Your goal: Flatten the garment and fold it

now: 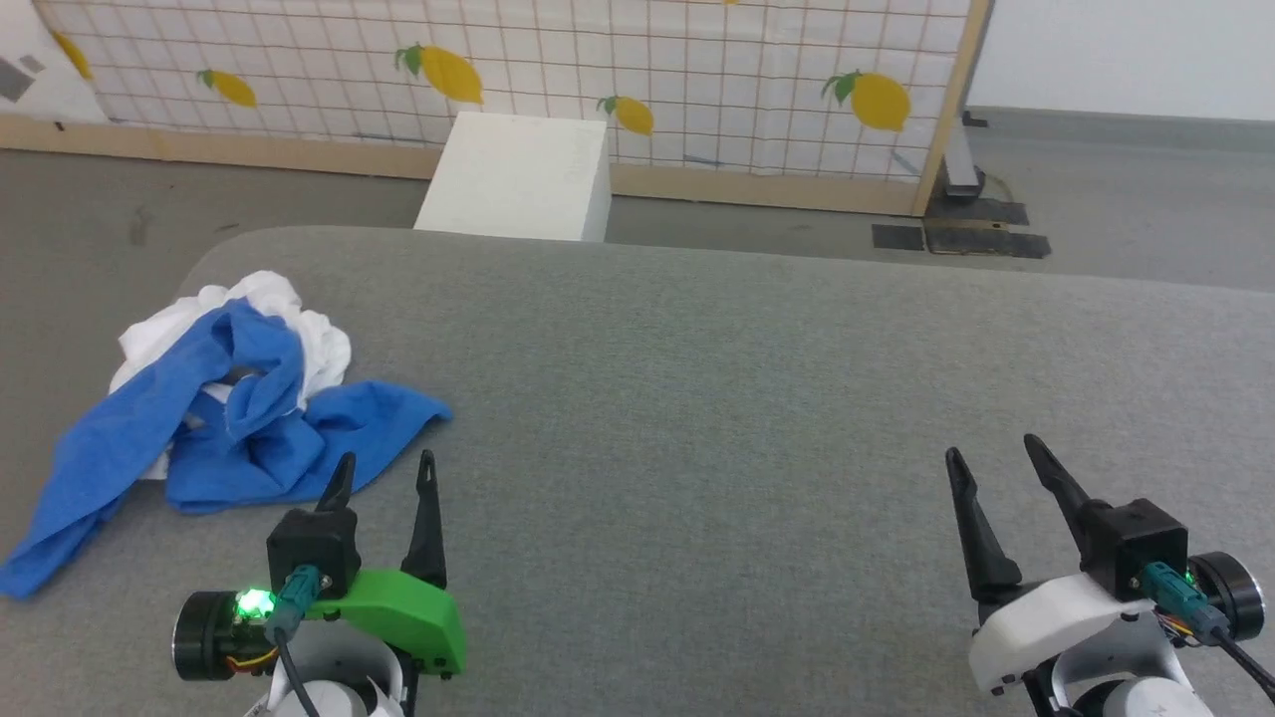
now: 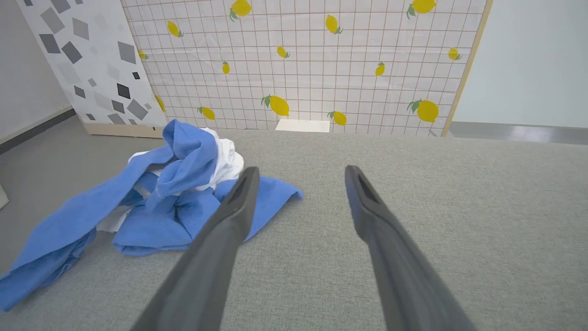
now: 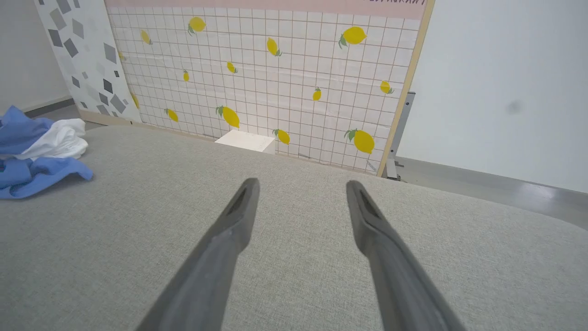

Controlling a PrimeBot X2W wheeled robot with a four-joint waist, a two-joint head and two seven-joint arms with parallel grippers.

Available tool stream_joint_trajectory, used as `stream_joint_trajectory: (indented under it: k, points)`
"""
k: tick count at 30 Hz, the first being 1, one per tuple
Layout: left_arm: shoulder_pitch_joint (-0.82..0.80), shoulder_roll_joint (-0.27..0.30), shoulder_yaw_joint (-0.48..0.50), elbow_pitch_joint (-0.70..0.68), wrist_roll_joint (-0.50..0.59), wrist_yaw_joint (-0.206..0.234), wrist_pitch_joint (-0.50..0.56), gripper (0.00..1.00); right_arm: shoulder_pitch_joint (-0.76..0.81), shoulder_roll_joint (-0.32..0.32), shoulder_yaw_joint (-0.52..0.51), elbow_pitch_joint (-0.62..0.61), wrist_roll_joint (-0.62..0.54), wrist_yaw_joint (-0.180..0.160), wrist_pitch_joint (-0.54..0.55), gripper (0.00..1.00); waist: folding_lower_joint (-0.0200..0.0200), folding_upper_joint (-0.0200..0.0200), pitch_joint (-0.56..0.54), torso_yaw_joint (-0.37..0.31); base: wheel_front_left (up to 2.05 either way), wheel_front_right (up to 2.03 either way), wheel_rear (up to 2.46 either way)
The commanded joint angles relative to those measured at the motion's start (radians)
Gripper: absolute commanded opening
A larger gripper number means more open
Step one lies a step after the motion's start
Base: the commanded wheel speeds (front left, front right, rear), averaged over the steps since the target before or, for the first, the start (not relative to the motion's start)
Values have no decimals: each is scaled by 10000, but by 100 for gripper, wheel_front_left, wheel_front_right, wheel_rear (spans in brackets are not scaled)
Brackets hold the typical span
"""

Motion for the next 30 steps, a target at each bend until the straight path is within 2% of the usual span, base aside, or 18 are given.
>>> stream_joint_trajectory:
  k: [1, 30]
  points:
    - [-202, 71, -33, 60, -136, 82, -99, 100, -127, 5, 5, 44, -26, -4, -102, 100, 0, 0, -13, 261, 0, 0, 0]
    - [167, 458, 133, -10, -839, 775, -702, 100, -236, 9, 146, 258, 42, -8, -499, 100, 0, 0, -2, 2123, 0, 0, 0]
